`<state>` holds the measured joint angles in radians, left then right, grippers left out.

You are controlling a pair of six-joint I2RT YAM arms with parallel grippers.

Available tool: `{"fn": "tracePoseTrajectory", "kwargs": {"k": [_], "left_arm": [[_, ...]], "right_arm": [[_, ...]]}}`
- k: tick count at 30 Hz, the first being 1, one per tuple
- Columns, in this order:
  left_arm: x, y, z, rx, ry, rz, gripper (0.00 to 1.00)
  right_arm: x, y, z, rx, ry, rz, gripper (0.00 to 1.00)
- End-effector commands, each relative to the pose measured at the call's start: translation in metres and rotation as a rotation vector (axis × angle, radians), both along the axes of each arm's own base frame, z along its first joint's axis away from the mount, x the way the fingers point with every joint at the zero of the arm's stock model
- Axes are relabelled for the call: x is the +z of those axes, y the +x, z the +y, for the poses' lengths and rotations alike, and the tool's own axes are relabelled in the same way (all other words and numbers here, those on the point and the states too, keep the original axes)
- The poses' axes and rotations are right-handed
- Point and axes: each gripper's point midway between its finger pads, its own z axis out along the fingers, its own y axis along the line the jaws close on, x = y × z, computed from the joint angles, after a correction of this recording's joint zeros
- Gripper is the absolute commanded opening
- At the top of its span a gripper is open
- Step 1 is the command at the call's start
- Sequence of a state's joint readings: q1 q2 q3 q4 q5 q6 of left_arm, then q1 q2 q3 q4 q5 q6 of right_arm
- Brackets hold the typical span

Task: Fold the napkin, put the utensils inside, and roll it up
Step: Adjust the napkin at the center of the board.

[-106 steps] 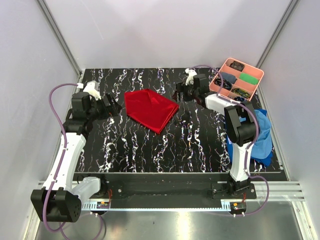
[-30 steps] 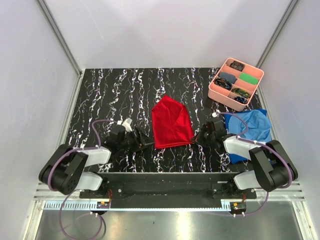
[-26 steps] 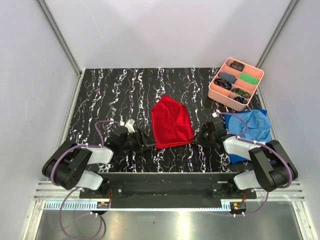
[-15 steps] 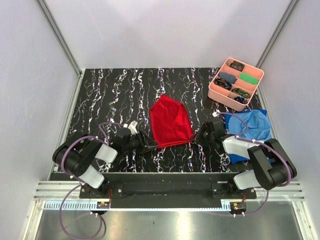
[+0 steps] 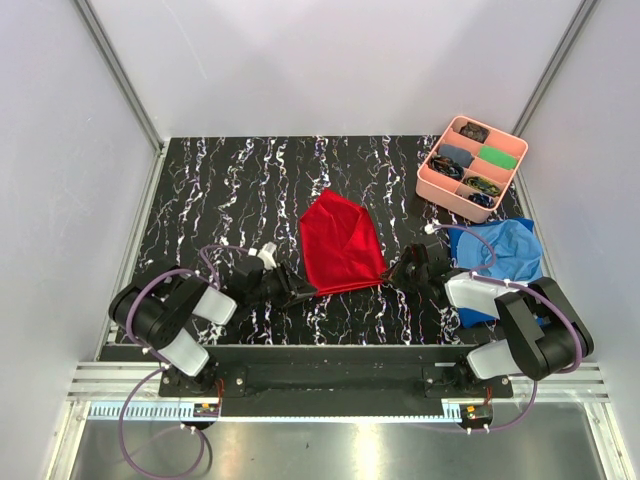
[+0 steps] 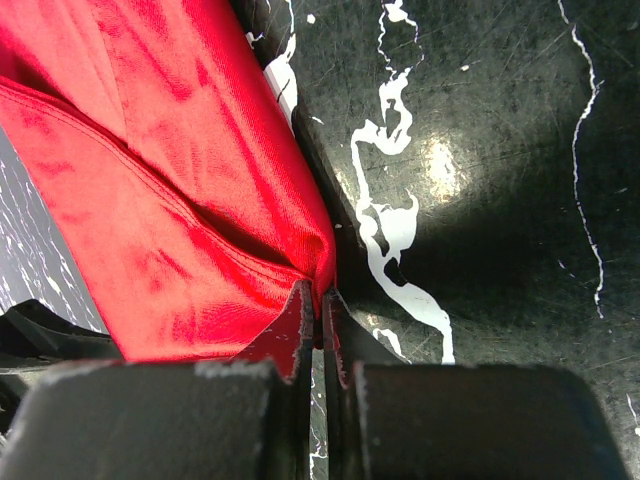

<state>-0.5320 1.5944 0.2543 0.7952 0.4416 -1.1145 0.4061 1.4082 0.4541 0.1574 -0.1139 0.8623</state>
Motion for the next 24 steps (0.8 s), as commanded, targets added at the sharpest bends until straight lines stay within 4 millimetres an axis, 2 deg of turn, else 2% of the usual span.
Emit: {"fn": "tracePoseTrajectory", "kwargs": {"k": [1, 4, 7, 11, 12, 15, 16, 17, 19, 21, 22, 24], "left_arm": [[-0.011, 0.0, 0.001, -0.002, 0.046, 0.0, 0.4], [-0.01, 0.001, -0.002, -0.006, 0.035, -0.007, 0.38], [-0.008, 0.002, -0.005, -0.009, 0.012, -0.005, 0.33], [-0.003, 0.004, -0.011, -0.016, -0.028, 0.004, 0.24], [-0.003, 0.003, -0.012, -0.02, -0.034, 0.011, 0.19], [0.002, 0.005, -0.016, -0.031, -0.055, 0.013, 0.07], [0.001, 0.003, -0.016, -0.039, -0.052, 0.026, 0.04], [0.004, 0.004, -0.018, -0.042, -0.059, 0.024, 0.02], [0.005, 0.004, -0.019, -0.052, -0.058, 0.04, 0.0], [0.008, 0.005, -0.016, -0.055, -0.064, 0.051, 0.0], [0.009, 0.006, -0.015, -0.056, -0.067, 0.054, 0.0], [0.013, 0.007, -0.01, -0.05, -0.068, 0.065, 0.0]], "right_arm": [[-0.014, -0.009, -0.011, -0.025, -0.063, 0.028, 0.0], [-0.015, -0.012, -0.012, -0.025, -0.068, 0.031, 0.0], [-0.014, -0.011, -0.012, -0.024, -0.069, 0.027, 0.0], [-0.013, -0.01, -0.012, -0.01, -0.078, 0.016, 0.01], [-0.012, -0.009, -0.012, -0.01, -0.082, 0.011, 0.04], [-0.005, -0.008, -0.016, 0.013, -0.116, -0.015, 0.27], [0.004, -0.005, -0.016, 0.019, -0.121, -0.047, 0.33], [0.006, -0.008, -0.02, 0.045, -0.154, -0.055, 0.47], [0.027, -0.001, -0.021, 0.066, -0.167, -0.13, 0.57], [0.035, -0.003, -0.028, 0.106, -0.234, -0.18, 0.66], [0.05, 0.0, -0.026, 0.122, -0.228, -0.238, 0.67], [0.065, -0.002, -0.015, 0.206, -0.251, -0.327, 0.75]]}}
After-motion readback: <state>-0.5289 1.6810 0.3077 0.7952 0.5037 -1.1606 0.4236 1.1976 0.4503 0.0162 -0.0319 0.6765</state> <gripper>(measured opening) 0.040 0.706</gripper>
